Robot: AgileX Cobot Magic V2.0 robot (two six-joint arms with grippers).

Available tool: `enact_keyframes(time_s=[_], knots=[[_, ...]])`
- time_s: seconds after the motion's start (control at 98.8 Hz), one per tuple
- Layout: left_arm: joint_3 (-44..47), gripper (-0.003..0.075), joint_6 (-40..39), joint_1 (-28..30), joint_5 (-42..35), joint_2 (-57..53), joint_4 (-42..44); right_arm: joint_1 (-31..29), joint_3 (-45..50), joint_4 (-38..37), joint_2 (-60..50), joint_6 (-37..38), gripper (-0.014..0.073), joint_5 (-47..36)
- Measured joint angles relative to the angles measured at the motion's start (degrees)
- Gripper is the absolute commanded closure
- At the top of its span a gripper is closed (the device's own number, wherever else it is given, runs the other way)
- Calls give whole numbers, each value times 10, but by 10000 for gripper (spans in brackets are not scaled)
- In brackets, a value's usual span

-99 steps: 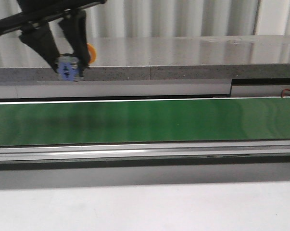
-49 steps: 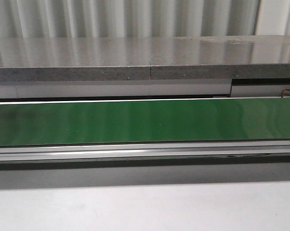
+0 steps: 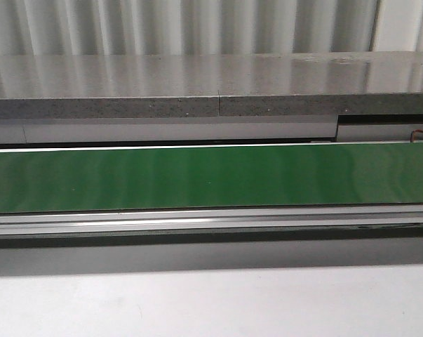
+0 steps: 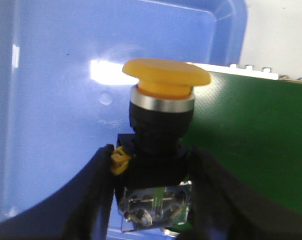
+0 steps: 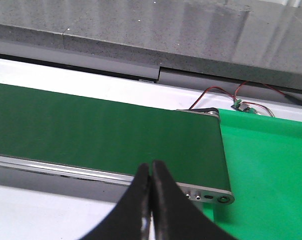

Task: Move button from right to left
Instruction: 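Lift the button with the left gripper and lower it into the blue tray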

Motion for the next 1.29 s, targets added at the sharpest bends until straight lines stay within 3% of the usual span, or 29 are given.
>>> enact_keyframes(time_s=[0.273,0.749,0.87,1.062,1.123,1.295], knots=[[0,670,15,43,1,57,10,0,0,0,0,0,661,0],[0,661,16,45,-20,184,19,0,0,0,0,0,661,0],[0,556,16,45,-20,198,19,0,0,0,0,0,661,0],[0,221,16,45,-24,199,19,0,0,0,0,0,661,0],[0,198,16,45,-24,200,19,0,0,0,0,0,661,0],[-4,237,16,45,-24,200,19,0,0,0,0,0,661,0]])
